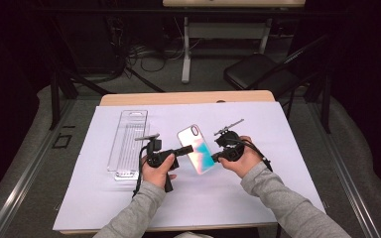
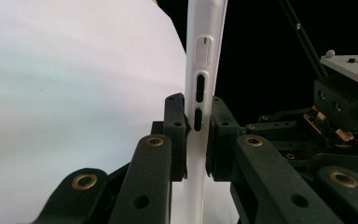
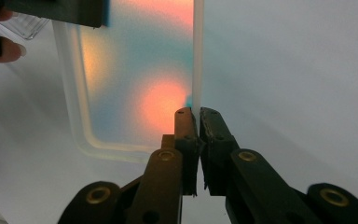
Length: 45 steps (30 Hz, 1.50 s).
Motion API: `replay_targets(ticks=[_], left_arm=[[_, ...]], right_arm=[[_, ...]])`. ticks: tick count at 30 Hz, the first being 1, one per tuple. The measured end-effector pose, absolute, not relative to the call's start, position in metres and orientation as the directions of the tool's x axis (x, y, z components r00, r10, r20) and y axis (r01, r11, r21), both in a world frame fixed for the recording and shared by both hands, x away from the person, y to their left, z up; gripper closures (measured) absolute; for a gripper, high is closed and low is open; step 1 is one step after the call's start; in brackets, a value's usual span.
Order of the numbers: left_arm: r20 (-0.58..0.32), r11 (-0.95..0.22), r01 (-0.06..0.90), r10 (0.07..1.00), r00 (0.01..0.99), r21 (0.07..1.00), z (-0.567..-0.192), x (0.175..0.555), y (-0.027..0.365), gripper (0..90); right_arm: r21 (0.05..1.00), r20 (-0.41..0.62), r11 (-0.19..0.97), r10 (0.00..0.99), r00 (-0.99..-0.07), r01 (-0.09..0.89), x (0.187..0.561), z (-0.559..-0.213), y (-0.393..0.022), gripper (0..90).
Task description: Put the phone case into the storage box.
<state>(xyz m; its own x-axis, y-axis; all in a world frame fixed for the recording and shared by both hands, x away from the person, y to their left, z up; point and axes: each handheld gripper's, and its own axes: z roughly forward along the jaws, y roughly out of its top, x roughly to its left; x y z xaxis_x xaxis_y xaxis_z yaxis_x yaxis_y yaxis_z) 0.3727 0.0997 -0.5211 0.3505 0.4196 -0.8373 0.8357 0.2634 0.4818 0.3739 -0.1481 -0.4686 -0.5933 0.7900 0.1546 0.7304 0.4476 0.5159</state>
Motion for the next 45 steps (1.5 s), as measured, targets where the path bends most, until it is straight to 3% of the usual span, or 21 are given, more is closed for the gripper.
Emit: replay_targets(ticks=[19,45], left_arm=[[-0.806,0.247,0.815,0.454,0.381,0.524,-0.519,0.372,0.103,81.1],[-0.562,0.099,0.635,0.582,0.587,0.766,-0.495,0.358,0.118,81.2]], right_arm=[[0.558,0.183,0.425,0.775,-0.605,0.713,0.372,-0.469,-0.151,76.3],[0.696,0.081,0.482,0.684,-0.725,0.533,0.358,-0.461,-0.153,56.4]])
